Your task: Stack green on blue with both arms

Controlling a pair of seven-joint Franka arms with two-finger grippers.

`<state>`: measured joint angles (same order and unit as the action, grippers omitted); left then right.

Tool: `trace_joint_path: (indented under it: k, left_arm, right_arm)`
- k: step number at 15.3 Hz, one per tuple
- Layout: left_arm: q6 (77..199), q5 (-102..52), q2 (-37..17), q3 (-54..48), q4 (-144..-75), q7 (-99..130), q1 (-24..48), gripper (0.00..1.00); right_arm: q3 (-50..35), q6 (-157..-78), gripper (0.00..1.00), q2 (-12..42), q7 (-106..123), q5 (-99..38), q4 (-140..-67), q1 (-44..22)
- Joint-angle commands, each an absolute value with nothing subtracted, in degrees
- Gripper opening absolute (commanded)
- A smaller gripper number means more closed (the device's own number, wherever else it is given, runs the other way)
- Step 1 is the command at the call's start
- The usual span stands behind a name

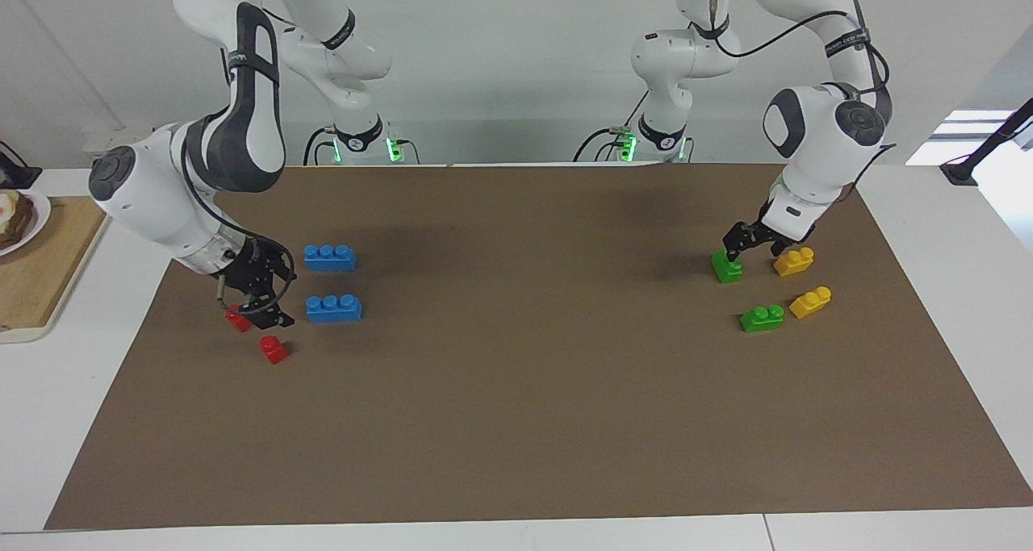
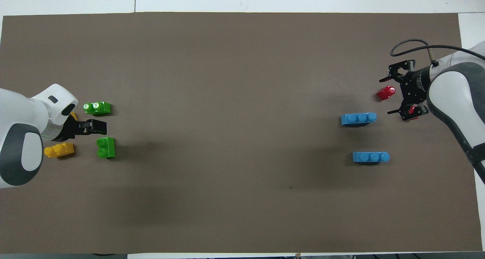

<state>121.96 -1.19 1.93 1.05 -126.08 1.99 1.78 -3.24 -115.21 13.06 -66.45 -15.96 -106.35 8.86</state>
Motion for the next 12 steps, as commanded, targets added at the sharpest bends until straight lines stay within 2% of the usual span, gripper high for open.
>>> trace_joint_path:
  k: [1,5,12]
  left_arm:
    - [126.28,-1.14,1.94,1.58,-129.80,2.55,2.63,0.94]
    - [129.55,-1.06,1.32,1.67,-132.98,2.11,2.90,0.94]
    - [132.71,-1.06,0.53,1.58,-136.05,2.46,2.90,0.94]
  right_arm:
    - [-3.52,-119.43,0.98,12.65,-63.72,-18.02,-110.12,8.88]
    - [-3.60,-120.94,0.98,12.74,-62.76,-20.21,-112.32,8.53]
    - [-3.52,-122.43,0.98,16.08,-56.43,-20.48,-113.91,8.88]
